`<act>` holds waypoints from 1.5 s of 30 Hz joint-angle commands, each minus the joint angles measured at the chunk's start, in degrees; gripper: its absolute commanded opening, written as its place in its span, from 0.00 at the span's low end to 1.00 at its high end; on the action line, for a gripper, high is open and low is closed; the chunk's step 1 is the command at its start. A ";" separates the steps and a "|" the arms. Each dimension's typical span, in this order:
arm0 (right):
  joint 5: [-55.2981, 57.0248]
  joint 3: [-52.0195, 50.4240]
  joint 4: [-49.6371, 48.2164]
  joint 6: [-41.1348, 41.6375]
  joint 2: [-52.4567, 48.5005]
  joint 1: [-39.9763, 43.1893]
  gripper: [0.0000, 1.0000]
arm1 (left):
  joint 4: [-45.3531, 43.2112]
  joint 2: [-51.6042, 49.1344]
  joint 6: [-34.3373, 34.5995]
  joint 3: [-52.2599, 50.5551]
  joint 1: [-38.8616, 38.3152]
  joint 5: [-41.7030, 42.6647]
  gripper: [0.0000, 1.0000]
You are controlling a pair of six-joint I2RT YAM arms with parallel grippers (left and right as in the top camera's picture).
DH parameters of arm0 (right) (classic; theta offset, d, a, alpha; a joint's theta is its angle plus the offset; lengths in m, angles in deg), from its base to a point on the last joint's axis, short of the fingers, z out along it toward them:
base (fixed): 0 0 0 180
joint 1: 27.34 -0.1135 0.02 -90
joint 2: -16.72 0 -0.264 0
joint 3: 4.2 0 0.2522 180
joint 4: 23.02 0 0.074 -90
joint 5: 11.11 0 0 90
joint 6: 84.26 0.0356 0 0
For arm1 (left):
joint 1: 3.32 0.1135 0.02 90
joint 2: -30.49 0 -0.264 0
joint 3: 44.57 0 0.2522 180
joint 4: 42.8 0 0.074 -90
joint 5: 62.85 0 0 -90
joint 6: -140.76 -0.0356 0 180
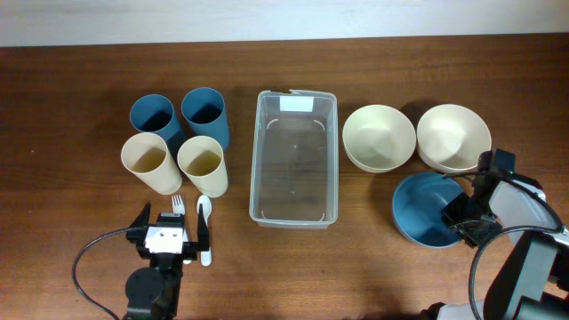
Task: Pack container
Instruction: 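Close the right gripper on the blue bowl's rim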
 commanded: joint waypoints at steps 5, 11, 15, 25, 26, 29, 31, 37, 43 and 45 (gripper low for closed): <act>-1.07 0.90 -0.28 0.57 -0.50 0.02 0.26 | -0.09 0.55 -0.94 -0.31 0.11 0.42 1.00; -1.46 0.00 -1.60 0.55 -0.50 0.02 0.24 | -0.09 0.55 -0.94 -0.31 0.11 0.44 1.00; -1.44 -0.48 -1.95 0.48 -0.50 0.02 0.18 | -0.09 0.55 -0.94 -0.31 0.11 0.42 1.00; -1.42 -2.60 -4.13 -0.09 -0.50 0.02 0.31 | -0.09 0.55 -0.94 -0.31 0.11 0.42 1.00; -1.44 -3.06 -4.76 -0.09 -0.50 0.02 0.32 | -0.09 0.55 -0.94 -0.31 0.11 0.42 1.00; -1.44 -3.89 -6.05 -0.11 -0.50 0.02 0.32 | -0.09 0.55 -0.94 -0.31 0.11 0.44 1.00; -1.44 -3.89 -6.12 -0.11 -0.50 0.02 0.31 | -0.09 0.55 -0.94 -0.31 0.11 0.42 1.00; -1.46 -3.89 -6.08 -0.13 -0.48 0.02 0.11 | -0.09 0.55 -0.94 -0.31 0.11 0.42 1.00; -1.70 -3.87 -5.73 -0.15 -0.35 0.02 0.04 | -0.09 0.55 -0.94 -0.31 0.11 0.42 1.00; -1.68 -3.85 -5.35 -0.52 0.02 0.02 0.04 | -0.09 0.55 -0.94 -0.31 0.11 0.42 1.00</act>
